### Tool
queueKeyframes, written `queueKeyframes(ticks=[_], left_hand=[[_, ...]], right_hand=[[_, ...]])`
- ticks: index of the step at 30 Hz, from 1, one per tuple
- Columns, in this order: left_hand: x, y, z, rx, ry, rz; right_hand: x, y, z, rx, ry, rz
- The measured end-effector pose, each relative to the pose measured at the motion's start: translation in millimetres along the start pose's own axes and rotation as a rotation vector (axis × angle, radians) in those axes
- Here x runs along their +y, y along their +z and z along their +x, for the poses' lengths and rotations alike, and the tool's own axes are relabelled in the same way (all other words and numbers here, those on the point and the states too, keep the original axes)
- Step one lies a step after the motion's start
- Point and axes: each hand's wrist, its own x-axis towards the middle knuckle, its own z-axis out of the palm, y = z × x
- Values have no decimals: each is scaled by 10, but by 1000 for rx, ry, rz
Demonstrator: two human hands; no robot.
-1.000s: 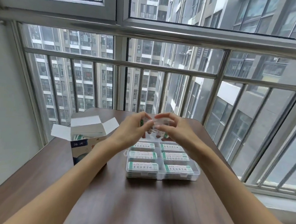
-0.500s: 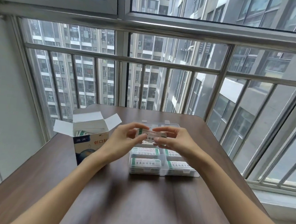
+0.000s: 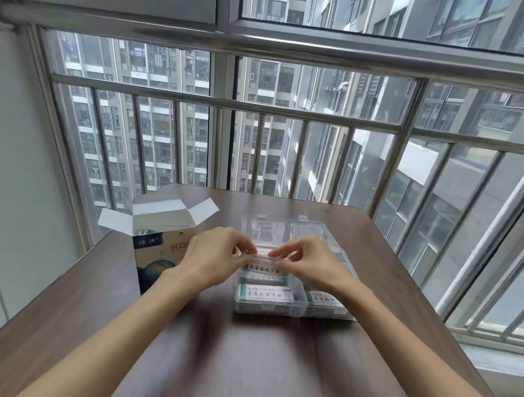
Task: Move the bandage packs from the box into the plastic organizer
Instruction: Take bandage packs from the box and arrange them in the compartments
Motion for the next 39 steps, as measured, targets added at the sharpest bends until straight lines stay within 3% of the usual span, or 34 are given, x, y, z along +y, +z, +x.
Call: queueKeyframes(ticks=[4, 9, 14, 20, 26, 39], left_hand=[[-21, 14, -2, -136, 25, 55], [-17, 26, -2, -187, 59, 45], [20, 2, 57, -232, 43, 70], [86, -91, 155, -351, 22, 131], [105, -84, 159, -348, 14, 160], [96, -73, 154, -305, 19, 140]], right_hand=[[-30, -13, 8, -51, -49, -208], [-88, -8, 11, -107, -16, -257], [-148, -245, 141, -79, 197, -353], [-294, -151, 184, -226, 321, -653], [-410, -140, 229, -250, 385, -606], [-428, -159, 215, -273, 341, -597]])
